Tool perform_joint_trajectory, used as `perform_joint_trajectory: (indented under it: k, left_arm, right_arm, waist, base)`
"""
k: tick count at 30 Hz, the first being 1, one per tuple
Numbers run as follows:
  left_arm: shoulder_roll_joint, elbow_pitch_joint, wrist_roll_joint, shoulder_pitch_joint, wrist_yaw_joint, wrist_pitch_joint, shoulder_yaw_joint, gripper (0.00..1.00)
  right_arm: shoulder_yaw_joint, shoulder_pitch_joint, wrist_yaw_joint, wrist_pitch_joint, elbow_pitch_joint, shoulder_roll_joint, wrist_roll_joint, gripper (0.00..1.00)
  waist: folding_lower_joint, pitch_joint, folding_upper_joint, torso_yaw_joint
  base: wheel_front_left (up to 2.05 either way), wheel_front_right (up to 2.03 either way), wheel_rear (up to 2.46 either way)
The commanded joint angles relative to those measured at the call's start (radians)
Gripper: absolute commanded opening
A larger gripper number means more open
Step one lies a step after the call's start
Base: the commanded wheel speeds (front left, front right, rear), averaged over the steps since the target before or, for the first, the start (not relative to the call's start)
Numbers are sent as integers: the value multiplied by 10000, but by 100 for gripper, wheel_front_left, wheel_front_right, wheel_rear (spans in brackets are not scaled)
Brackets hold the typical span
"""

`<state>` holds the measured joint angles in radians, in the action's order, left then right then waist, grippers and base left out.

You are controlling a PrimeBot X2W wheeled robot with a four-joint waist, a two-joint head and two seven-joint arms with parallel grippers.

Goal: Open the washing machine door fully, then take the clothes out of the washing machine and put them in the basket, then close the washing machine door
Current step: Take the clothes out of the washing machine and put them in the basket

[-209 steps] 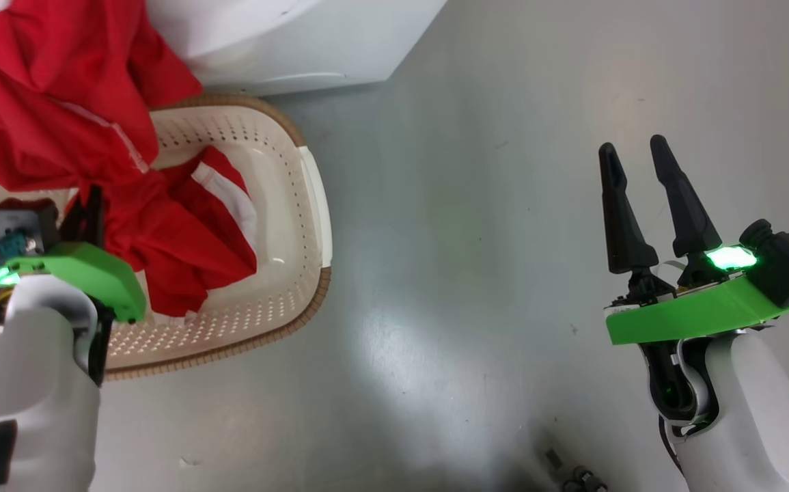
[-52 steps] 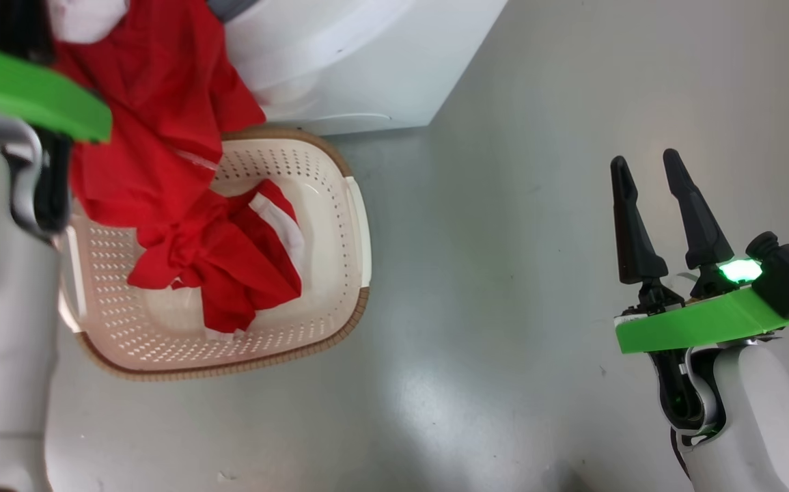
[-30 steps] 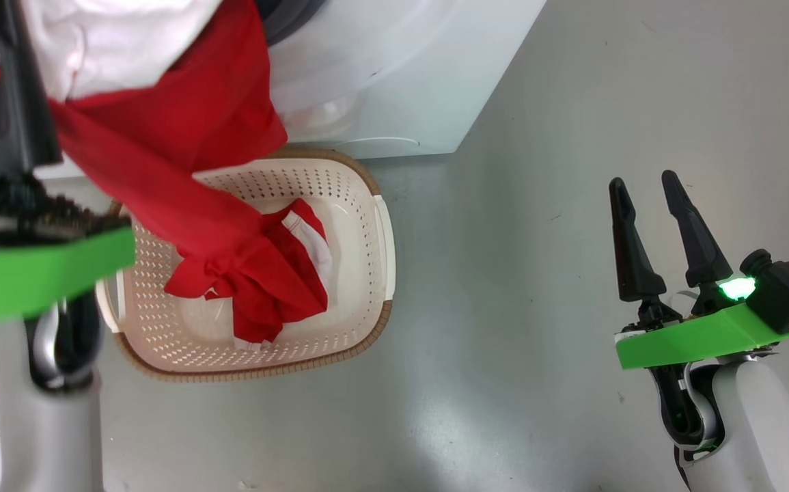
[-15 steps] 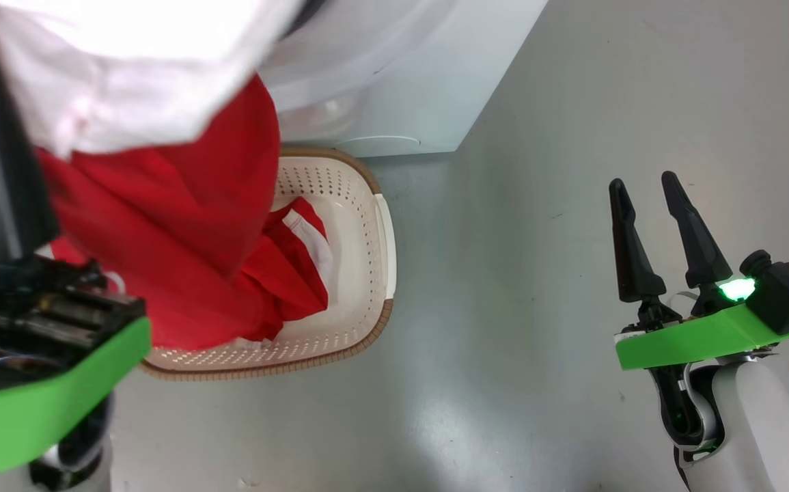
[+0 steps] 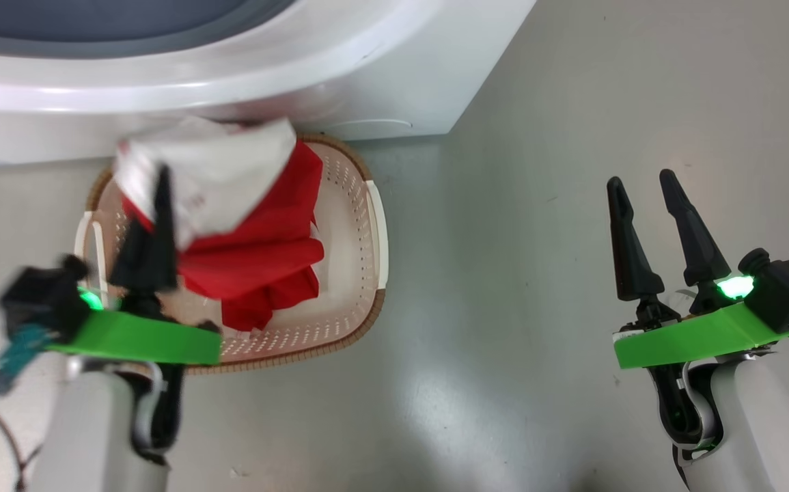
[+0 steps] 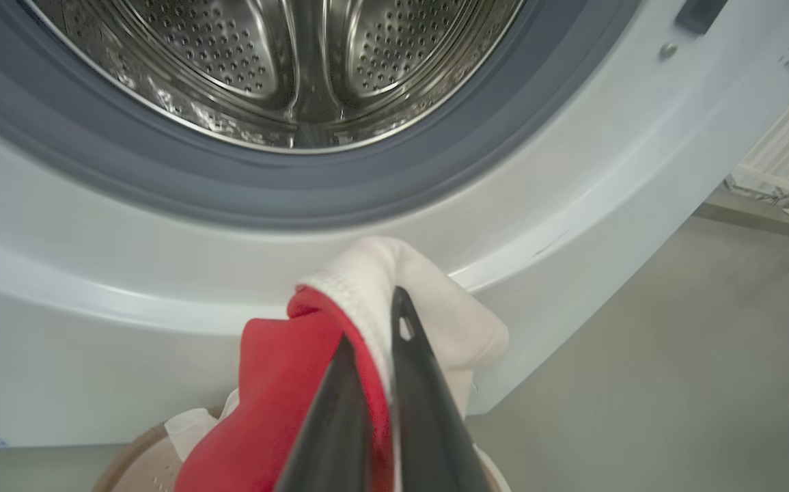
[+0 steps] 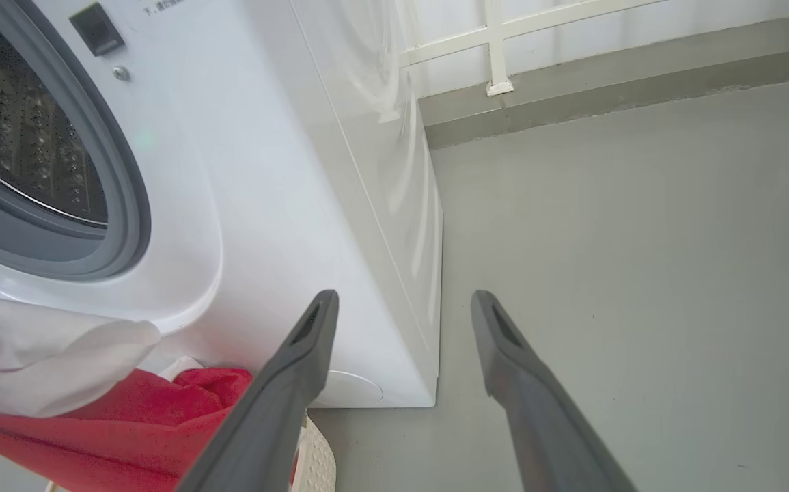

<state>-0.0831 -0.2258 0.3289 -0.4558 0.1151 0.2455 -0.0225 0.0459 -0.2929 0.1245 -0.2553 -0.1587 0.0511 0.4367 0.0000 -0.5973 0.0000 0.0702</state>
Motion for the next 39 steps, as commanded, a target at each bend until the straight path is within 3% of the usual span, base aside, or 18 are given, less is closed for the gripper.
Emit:
perform_joint_trajectory:
  k: [1, 6, 14, 32, 35, 37, 38, 39]
  left_arm:
    - [-245, -359, -106, -174, 65, 104, 110, 0]
    - [-300, -2872, -345, -1013, 131, 156, -259, 0]
    - [-498, -5513, -435, -2175, 152, 160, -807, 0]
    - [-1123, -9366, -96, -4217, 154, 162, -2096, 2]
    - [-1147, -9557, 53, -4370, 154, 162, -2213, 26]
    - [-1155, -9625, 147, -4427, 155, 162, -2290, 58]
    - [-1156, -9648, 202, -4448, 155, 162, -2318, 83]
    - [-1163, -9624, 285, -4467, 155, 162, -2297, 98]
  right_arm:
    - [249, -18, 62, -65, 258, -9, -32, 100]
    - [335, -216, 62, -65, 311, -9, 23, 100]
    - [501, -444, 62, -65, 357, -9, 143, 100]
    - [992, -986, 62, -65, 485, -9, 398, 100]
    - [1016, -1015, 62, -65, 473, -9, 405, 100]
    - [1006, -1025, 62, -65, 459, -9, 406, 100]
    - [998, -1027, 62, -65, 455, -9, 404, 100]
    - [987, -1028, 62, -65, 452, -9, 399, 100]
  waist:
    - [0, -128, 0, 22]
    - [0, -485, 0, 100]
    - [0, -1101, 0, 359]
    - [0, -2294, 0, 875]
    - [0, -2322, 0, 906]
    - [0, -2311, 0, 897]
    - [0, -2303, 0, 885]
    - [0, -2294, 0, 868]
  base:
    - [0, 0, 0]
    - [0, 0, 0]
    - [0, 0, 0]
    - [0, 0, 0]
    - [0, 0, 0]
    - [0, 0, 0]
    - [0, 0, 0]
    - [0, 0, 0]
